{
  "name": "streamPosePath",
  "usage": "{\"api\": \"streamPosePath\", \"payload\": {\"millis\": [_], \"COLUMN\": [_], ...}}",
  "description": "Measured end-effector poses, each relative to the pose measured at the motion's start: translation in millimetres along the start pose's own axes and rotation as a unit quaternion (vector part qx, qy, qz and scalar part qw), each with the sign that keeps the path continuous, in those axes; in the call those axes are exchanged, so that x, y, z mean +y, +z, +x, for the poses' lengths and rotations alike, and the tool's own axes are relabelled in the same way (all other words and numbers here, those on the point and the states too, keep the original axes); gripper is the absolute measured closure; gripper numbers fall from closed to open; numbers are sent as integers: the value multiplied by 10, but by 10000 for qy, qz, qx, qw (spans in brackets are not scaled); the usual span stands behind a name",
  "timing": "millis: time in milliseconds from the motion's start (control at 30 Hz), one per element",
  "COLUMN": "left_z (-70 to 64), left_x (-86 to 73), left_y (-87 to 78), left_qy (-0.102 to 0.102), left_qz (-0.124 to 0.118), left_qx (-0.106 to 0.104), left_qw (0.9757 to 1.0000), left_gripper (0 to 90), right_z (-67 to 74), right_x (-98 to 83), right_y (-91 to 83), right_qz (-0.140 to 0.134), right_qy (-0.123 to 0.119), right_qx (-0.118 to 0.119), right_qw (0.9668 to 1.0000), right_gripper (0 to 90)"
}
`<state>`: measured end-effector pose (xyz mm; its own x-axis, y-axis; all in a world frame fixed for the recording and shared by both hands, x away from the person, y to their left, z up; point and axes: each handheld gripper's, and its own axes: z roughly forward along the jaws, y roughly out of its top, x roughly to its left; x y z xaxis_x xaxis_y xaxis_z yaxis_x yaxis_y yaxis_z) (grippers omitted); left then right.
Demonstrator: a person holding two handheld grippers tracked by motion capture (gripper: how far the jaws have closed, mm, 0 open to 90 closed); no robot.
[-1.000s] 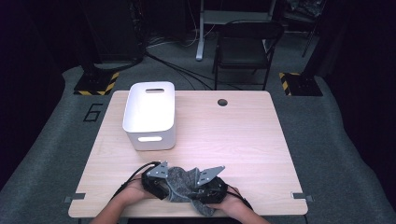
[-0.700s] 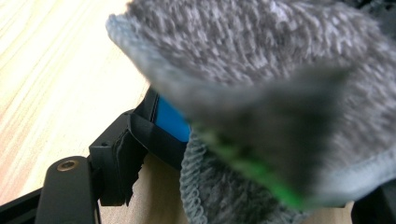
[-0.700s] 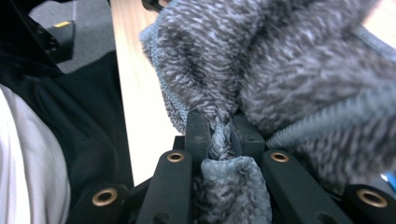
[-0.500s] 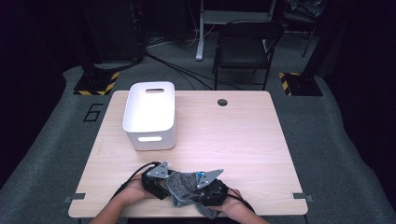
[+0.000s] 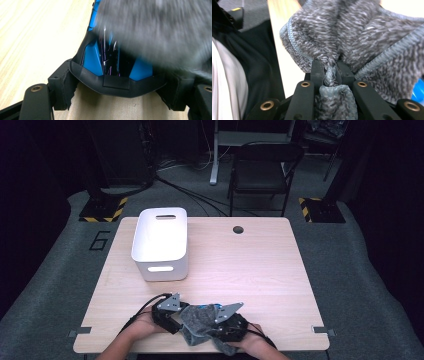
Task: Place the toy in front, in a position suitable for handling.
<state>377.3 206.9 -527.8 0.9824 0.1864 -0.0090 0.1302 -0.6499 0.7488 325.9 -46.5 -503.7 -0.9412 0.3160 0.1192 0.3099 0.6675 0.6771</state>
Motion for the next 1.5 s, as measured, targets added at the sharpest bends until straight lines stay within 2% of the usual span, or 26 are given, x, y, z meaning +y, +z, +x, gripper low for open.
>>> {"api": "streamPosePath", "payload": {"millis": [67,133,167,300,400,433,567,600,667,700,733,767,800,833,867,933,1000,1100,1133,1200,1233,1300,1333,1367,1433,1500], "left_z": [0,1,-2,-2,-5,-7,-8,-8,-8,-8,-9,-9,-7,-7,-5,-5,-8,-6,-6,-7,-7,-8,-8,-8,-8,-8], "left_x": [0,0,-2,-2,0,0,0,0,0,0,0,0,0,0,1,2,1,1,1,1,1,0,1,1,0,0], "left_y": [-1,-2,-1,-2,0,1,1,1,1,1,2,2,0,0,-1,-1,2,1,0,0,1,1,2,2,0,1], "left_qy": [6,15,-13,6,7,1,7,9,8,7,-4,-4,2,2,11,8,-7,9,13,12,7,-2,-3,-3,-2,-2], "left_qz": [8,10,-1,6,6,9,3,6,4,4,-5,-5,5,5,10,9,-7,4,9,7,8,7,6,6,15,14], "left_qx": [8,12,15,1,25,22,29,29,28,27,30,30,23,23,22,21,29,28,28,28,16,5,4,4,6,4], "left_qw": [10000,10000,10000,10000,10000,10000,10000,10000,10000,10000,10000,10000,10000,10000,10000,10000,10000,10000,10000,10000,10000,10000,10000,10000,10000,10000], "left_gripper": [246,246,246,247,247,247,247,247,247,247,247,247,247,247,247,247,246,247,246,247,247,247,246,247,247,247], "right_z": [14,64,64,32,-10,-9,-44,-79,-96,-121,-173,-173,-258,-258,-365,-418,-567,-630,-708,-741,-808,-841,-907,-907,-980,-988], "right_x": [45,195,213,182,100,74,-23,-101,-139,-177,-254,-254,-329,-329,-376,-384,-351,-292,-195,-145,-38,14,114,114,240,268], "right_y": [50,233,265,255,143,109,-11,-108,-161,-208,-307,-307,-407,-407,-499,-531,-551,-499,-407,-369,-300,-272,-219,-219,-148,-127], "right_qz": [7,18,28,-25,36,38,99,122,148,157,199,199,169,169,145,133,48,113,211,248,268,280,314,314,348,340], "right_qy": [-50,-177,-199,-137,-28,136,139,187,259,251,370,370,579,579,693,702,589,496,300,231,165,88,-16,-16,-108,-108], "right_qx": [43,60,27,26,-124,-153,-249,-300,-315,-389,-595,-595,-798,-798,-1006,-1090,-1107,-1163,-1185,-1183,-1115,-1088,-1011,-1011,-769,-722], "right_qw": [10000,9998,9998,9999,9999,9998,9995,9993,9991,9988,9973,9973,9950,9950,9924,9915,9921,9919,9923,9924,9933,9936,9944,9944,9964,9968], "right_gripper": [786,787,790,796,801,801,800,800,800,799,796,796,795,795,795,795,793,793,793,792,791,792,791,791,788,787]}}
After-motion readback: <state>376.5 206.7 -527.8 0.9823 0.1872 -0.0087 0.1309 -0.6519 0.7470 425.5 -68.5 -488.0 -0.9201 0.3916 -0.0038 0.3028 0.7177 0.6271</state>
